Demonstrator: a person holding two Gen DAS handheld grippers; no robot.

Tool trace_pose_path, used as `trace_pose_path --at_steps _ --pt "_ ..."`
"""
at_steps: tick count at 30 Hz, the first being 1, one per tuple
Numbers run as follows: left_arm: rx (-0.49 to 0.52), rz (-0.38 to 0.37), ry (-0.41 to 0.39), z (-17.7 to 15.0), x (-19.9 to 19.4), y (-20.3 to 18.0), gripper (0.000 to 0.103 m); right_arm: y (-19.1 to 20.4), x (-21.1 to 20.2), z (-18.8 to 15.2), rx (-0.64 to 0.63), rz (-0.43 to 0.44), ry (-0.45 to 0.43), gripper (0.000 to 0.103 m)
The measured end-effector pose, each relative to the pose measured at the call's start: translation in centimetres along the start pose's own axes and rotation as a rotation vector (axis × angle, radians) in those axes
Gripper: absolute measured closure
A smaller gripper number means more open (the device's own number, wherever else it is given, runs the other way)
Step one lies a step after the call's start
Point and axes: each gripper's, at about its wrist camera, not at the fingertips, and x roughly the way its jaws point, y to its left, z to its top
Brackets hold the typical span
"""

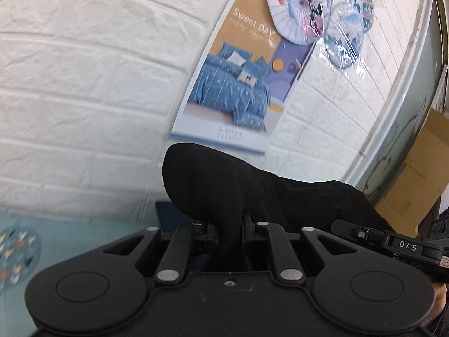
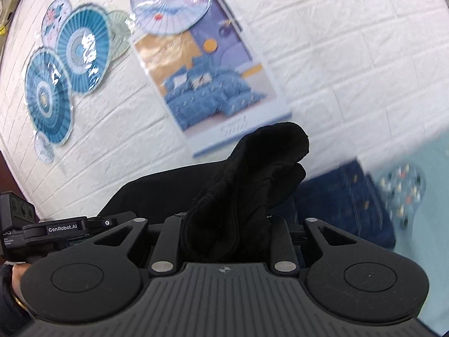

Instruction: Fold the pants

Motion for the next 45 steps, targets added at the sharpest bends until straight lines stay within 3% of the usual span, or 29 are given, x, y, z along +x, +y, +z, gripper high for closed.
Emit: trace_pose_path --at_steps 3,5,8,9,10,11,14,16,18,19,21,24,27,28,30,31,33,36,40,45 --pt "0.030 0.030 -0.023 0.3 3.9 0.0 0.000 -3.1 2.3 0.9 0.007 -0.060 -0.036 0.061" --pt "0.018 0.068 0.026 -0.6 7.1 1.1 0.000 -5.8 4.5 0.1 0.049 -0.139 -0.013 0.055" --pt "0.043 0.225 0.121 -2.9 11.3 3.0 0.000 -8.7 7.6 -2.8 0.056 -0.342 0.138 0.046" --pt "0.067 0.261 0.143 -3.4 11.9 3.4 0.000 -9.2 7.7 -3.7 0.057 -0.361 0.154 0.041" --pt "0.077 0.266 0.149 -3.7 12.0 3.8 0.000 -9.3 7.0 -4.1 0.065 -0.344 0.113 0.038" --pt "0.070 0.256 0.141 -3.7 11.6 4.3 0.000 -9.3 6.2 -4.1 0.078 -0.335 0.083 0.027" --pt "0.043 0.254 0.088 -2.8 10.2 4.5 0.000 -7.5 4.2 -3.0 0.042 -0.387 -0.018 0.018" --pt "0.033 0.233 0.061 -2.2 9.4 4.0 0.000 -5.6 3.2 -2.6 -0.028 -0.411 -0.103 0.020" --pt "0.039 0.207 0.054 -2.1 9.0 2.7 0.000 -4.0 2.8 -2.6 -0.079 -0.368 -0.126 0.031" --pt "0.049 0.191 0.059 -2.3 9.1 2.1 0.000 -3.2 3.0 -2.7 -0.106 -0.345 -0.112 0.039" --pt "0.088 0.164 0.085 -3.2 9.5 0.6 0.000 -2.3 3.9 -3.1 -0.172 -0.324 -0.058 0.040" --pt "0.162 0.173 0.124 -4.8 10.8 -0.6 0.000 -2.8 5.7 -4.2 -0.212 -0.392 0.019 0.043" --pt "0.193 0.173 0.242 -6.6 12.8 0.0 0.000 -5.6 7.5 -4.9 -0.174 -0.455 0.089 0.041" --pt "0.193 0.175 0.229 -6.9 12.7 0.1 0.000 -5.6 7.2 -4.8 -0.185 -0.445 0.086 0.041" --pt "0.168 0.176 0.221 -6.3 11.8 0.3 0.000 -4.7 6.0 -3.9 -0.172 -0.404 0.084 0.023" --pt "0.153 0.169 0.221 -5.8 11.2 0.4 0.000 -4.1 5.1 -3.4 -0.171 -0.380 0.061 0.002" --pt "0.139 0.173 0.201 -4.6 9.5 0.1 0.000 -2.2 3.1 -2.2 -0.200 -0.371 -0.004 0.000" --pt "0.143 0.219 0.136 -3.0 5.9 -1.0 0.000 0.4 -0.4 -0.5 -0.259 -0.359 -0.020 0.000" --pt "0.158 0.258 0.104 -1.4 0.5 -3.2 0.000 3.3 -6.0 1.1 -0.281 -0.365 0.016 0.000" --pt "0.185 0.287 0.083 -0.9 -6.2 -6.5 0.000 5.0 -13.0 1.8 -0.203 -0.342 0.079 0.000"
